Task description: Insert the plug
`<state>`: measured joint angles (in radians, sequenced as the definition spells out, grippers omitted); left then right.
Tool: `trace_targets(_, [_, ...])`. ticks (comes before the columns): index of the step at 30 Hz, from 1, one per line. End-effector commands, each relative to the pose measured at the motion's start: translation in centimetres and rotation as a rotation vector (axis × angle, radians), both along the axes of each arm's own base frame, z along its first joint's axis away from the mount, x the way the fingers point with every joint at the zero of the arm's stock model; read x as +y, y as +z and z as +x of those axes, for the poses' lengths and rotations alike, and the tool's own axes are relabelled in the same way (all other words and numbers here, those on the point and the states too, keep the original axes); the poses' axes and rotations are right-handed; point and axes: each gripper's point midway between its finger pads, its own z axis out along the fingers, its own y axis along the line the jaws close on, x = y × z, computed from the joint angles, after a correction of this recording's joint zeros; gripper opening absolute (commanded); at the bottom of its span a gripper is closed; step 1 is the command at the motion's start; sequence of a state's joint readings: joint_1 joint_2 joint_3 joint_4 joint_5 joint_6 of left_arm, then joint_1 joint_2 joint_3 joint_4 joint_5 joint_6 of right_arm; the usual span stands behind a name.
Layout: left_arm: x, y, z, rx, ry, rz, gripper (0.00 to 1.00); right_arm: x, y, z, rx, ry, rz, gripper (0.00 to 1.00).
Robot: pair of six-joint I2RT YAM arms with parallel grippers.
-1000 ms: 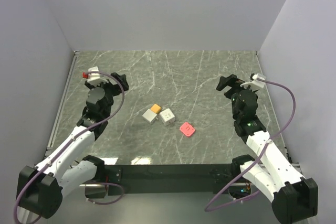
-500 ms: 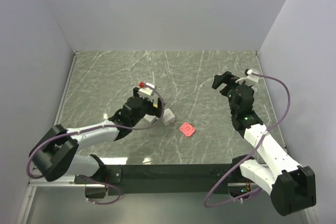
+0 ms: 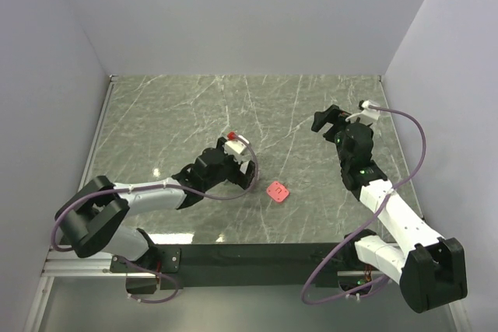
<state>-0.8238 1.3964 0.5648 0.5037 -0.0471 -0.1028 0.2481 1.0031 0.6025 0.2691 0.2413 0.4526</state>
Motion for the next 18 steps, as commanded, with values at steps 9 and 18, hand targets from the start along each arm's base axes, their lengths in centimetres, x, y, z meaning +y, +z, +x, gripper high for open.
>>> trace_targets(9, [-1.6,-1.2,0.4,0.04,-0.018,0.053,0.97,1.0,3.2,0.2,-0.077,0.043,0.044,0.95])
trace_targets(18, [-2.0,-3.2,0.2,0.085,-0.004,0.079,0.85,1.9,3.4,-1.1,-0.069,0.054,0.047,0.93])
